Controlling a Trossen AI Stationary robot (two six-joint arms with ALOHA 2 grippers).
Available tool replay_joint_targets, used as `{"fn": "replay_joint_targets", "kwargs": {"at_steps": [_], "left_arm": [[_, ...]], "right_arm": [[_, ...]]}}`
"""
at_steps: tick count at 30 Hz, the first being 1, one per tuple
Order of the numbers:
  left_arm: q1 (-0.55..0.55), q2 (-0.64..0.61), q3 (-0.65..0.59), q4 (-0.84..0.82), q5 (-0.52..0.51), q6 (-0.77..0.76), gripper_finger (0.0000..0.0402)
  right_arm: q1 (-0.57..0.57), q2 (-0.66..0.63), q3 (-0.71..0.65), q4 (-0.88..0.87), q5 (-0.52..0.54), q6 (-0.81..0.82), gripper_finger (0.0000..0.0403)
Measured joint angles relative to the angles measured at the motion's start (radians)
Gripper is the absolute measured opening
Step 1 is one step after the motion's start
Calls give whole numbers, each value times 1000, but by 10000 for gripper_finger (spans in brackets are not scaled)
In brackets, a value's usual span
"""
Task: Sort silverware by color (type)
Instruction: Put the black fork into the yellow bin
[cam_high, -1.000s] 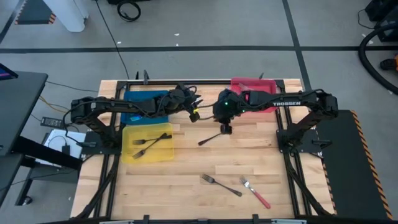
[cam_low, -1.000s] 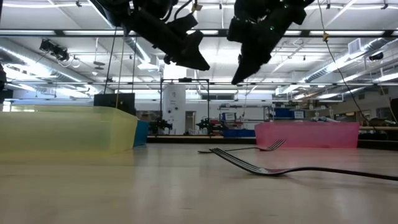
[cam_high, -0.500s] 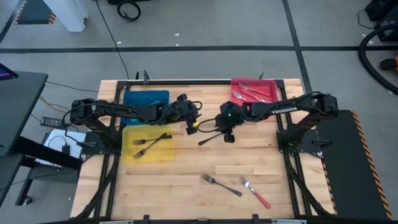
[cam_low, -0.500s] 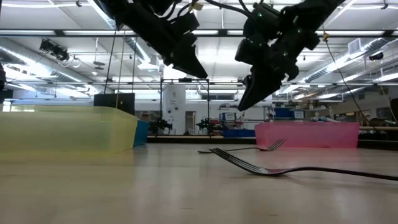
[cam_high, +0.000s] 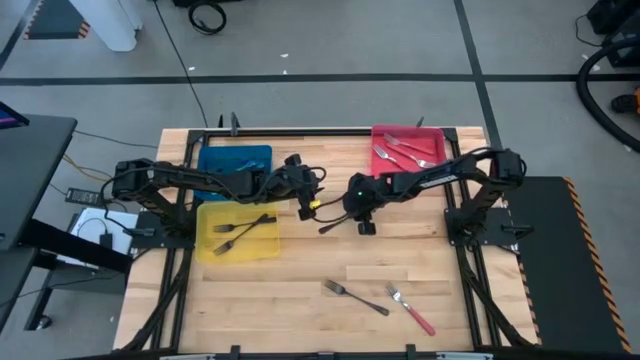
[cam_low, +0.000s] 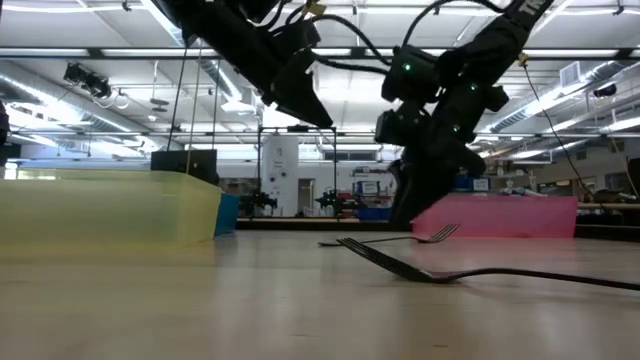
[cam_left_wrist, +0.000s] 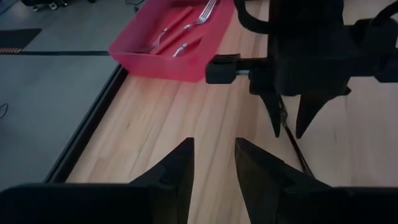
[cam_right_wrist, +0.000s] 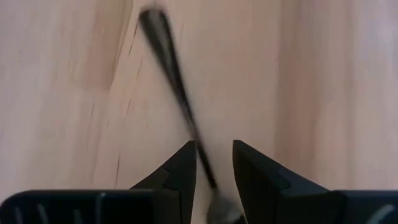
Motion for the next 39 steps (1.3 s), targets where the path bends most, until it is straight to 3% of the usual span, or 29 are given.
{"fn": "replay_joint_targets", "kwargs": {"at_steps": [12,19,39], "left_arm": [[2,0,0,-17,0,0,121],[3,0,0,-60,0,-1,121],[3,0,0,-101,0,-27,121]], "right_arm": [[4,102,4,15,8,-29,103],[5,105,3,23,18,-2,14],[-18,-48,-6,-5,27,114,10]]}}
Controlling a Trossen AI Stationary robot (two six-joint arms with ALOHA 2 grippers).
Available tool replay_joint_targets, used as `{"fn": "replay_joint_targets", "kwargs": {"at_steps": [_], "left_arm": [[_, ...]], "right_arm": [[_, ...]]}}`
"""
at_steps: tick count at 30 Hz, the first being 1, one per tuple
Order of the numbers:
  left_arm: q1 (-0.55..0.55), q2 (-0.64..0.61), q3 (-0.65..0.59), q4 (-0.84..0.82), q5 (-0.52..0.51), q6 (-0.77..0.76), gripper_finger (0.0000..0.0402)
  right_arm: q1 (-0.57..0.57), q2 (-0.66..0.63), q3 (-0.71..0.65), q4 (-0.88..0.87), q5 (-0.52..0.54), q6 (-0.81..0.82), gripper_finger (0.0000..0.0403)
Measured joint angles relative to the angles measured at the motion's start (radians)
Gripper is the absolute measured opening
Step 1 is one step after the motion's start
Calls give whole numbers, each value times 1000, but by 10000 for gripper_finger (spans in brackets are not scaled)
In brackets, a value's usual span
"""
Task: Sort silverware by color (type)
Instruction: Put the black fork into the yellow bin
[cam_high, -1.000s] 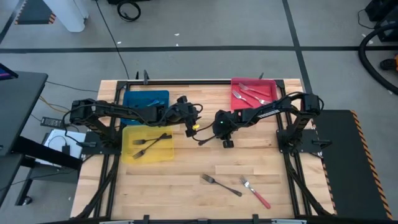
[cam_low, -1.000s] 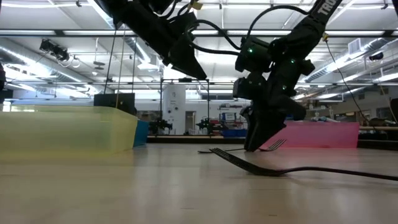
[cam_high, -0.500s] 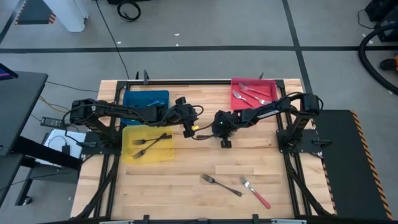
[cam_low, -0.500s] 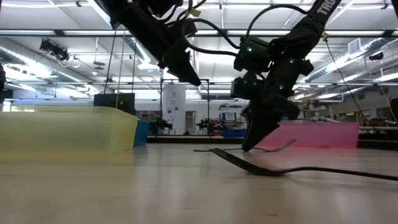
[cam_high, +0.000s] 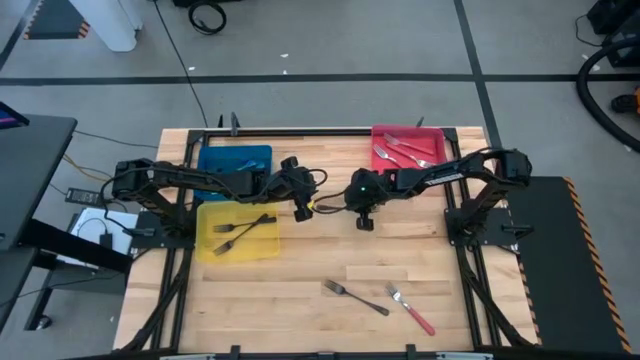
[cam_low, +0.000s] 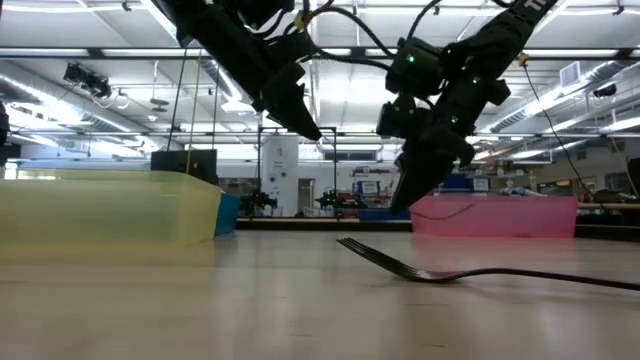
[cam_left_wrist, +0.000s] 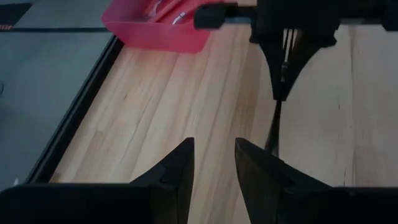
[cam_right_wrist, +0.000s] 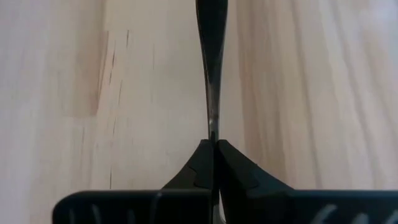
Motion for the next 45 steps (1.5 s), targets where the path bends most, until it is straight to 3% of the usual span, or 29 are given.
{"fn": "replay_joint_targets", "kwargs": {"at_steps": [5,9,25,39,45], "left_arm": [[0,0,0,-68,0,-15,121],[0,0,0,-103,0,-53,121],[0,0,0,63,0,-111,121],[54,5,0,437,0,-212,121],[98,9,0,460,0,-270,121]], "right_arm": [[1,-61,1,-10,28,10,10],[1,-125,1,-48,110,9,10],[1,-421,3,-95,441,-7,10],[5,-523,3,62,445,-109,10],[5,-522,3,108,495,-145,10]]}}
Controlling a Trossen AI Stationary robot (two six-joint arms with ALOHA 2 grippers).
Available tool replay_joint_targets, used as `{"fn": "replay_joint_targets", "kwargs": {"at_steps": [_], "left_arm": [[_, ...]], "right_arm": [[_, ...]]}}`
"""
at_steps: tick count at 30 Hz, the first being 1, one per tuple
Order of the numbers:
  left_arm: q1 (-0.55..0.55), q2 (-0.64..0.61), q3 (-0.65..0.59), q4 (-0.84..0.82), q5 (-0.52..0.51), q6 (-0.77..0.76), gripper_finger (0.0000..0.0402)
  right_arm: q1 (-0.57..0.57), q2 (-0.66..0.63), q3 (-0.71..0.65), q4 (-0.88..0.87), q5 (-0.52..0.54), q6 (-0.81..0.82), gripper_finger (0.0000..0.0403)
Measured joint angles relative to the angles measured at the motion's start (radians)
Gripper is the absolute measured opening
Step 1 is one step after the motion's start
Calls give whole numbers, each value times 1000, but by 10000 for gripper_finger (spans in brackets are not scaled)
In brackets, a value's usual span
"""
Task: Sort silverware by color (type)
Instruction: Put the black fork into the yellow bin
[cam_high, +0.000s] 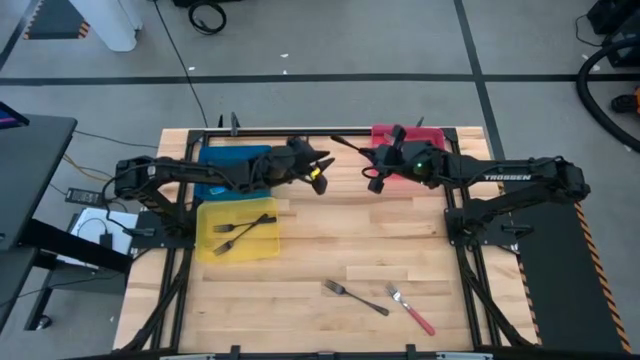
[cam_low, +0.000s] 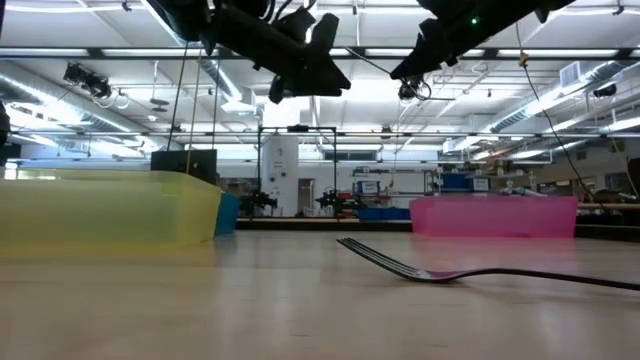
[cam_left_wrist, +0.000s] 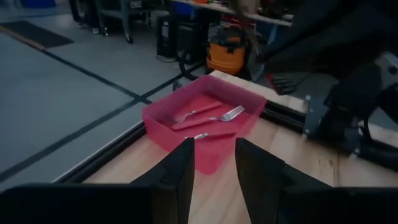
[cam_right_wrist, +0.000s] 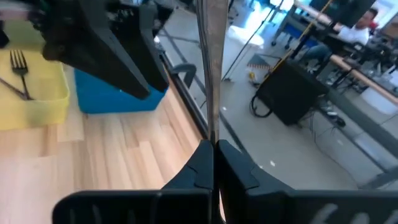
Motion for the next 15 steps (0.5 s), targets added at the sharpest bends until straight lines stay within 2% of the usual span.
{"fn": "replay_joint_targets", "kwargs": {"at_steps": [7,15], "left_arm": [[21,0,0,140,44,-132,121],[16,0,0,259,53,-186,121]], "right_arm": [[0,0,0,46,-5,-44,10],[0,0,0,60,-6,-48,12]]}}
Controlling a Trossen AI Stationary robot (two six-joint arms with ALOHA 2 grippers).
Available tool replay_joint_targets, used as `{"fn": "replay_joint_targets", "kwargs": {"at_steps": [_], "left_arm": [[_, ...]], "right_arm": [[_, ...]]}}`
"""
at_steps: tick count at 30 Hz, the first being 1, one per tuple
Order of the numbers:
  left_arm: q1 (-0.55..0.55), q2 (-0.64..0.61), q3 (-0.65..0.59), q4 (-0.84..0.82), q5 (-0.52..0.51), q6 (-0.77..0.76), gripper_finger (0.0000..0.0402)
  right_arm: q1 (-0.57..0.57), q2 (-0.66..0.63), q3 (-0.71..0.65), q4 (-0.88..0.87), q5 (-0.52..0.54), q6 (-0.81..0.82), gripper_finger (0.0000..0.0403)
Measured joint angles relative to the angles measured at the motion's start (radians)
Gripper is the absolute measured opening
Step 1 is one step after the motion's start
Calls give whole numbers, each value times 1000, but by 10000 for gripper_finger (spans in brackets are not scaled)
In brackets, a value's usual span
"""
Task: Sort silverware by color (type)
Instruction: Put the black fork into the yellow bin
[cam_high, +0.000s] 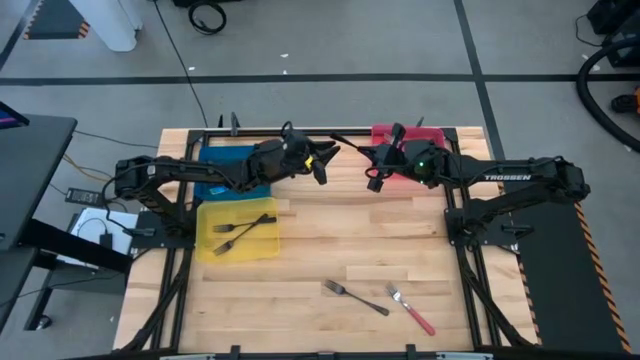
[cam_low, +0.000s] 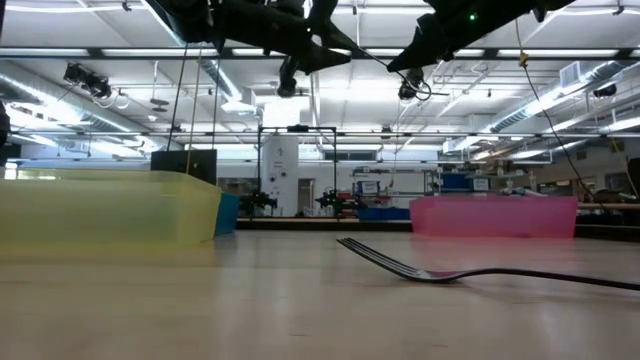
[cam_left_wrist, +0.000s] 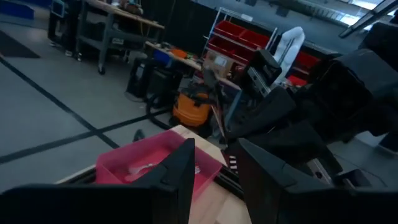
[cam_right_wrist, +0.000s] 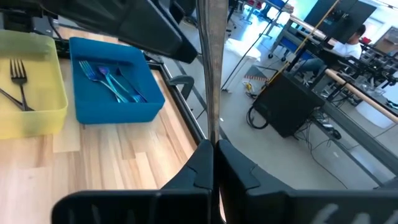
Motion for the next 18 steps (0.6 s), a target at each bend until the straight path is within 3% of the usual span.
{"fn": "replay_joint_targets", "kwargs": {"at_steps": [11,18], "left_arm": [[1,0,0,70,19,-14,121],[25,0,0,93,21,-11,121]], "right_arm": [[0,0,0,12,-11,-2,12],[0,18,0,20,-102,5,12]]}}
